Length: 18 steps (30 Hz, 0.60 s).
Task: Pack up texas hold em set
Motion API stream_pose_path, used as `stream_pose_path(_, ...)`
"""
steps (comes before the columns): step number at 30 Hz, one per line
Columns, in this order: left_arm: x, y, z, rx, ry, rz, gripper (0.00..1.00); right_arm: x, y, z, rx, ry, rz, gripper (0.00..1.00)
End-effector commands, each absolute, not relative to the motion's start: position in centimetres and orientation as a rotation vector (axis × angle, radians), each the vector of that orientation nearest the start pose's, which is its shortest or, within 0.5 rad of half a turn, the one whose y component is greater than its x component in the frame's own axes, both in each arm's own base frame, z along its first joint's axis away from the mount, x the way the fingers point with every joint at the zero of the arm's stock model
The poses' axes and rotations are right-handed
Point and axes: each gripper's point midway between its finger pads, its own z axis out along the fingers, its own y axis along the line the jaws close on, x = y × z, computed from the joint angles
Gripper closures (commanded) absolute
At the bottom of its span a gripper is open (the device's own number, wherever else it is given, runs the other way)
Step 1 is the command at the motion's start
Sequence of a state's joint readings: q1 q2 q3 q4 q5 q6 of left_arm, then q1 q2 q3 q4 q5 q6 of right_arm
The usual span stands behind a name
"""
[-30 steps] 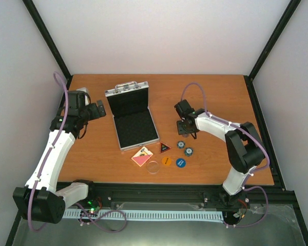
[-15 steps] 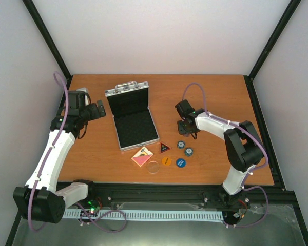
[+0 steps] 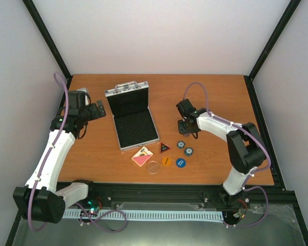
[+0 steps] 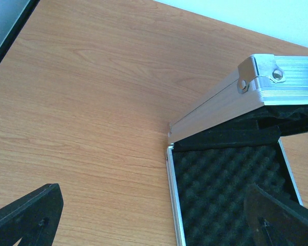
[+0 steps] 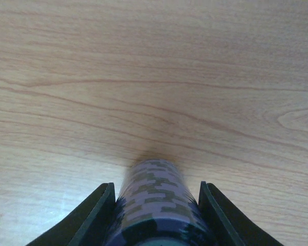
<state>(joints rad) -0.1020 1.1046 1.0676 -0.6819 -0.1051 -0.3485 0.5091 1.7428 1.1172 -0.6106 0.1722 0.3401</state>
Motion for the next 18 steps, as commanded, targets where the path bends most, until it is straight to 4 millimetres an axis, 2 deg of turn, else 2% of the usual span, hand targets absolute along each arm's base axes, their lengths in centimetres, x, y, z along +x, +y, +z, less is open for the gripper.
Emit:
stream_pose_path(1,33.3,-1.6,24.7,-0.350,2.248,-0.117,0.00,35.9,17.2,10.4,-0.171,2.614,0.124,0.97)
stream_pose_path(7,33.4,-1.6,24.9,-0.347,2.247,-0.118,0.00,37.0,19.5,15.6,-0.176,2.438,0.329,0.97)
stream_pose_path(13,33.4,-1.7,24.7,-0.353,2.247,-0.125,0.00,37.9,23.2,18.5,-0.195,2.287,0.578,0.97)
stream_pose_path(18,33.5,-1.8,24.6,-0.355,2.246,-0.137,0.00,38.9,26.1,19.8,-0.206,2.200,0.606,0.97)
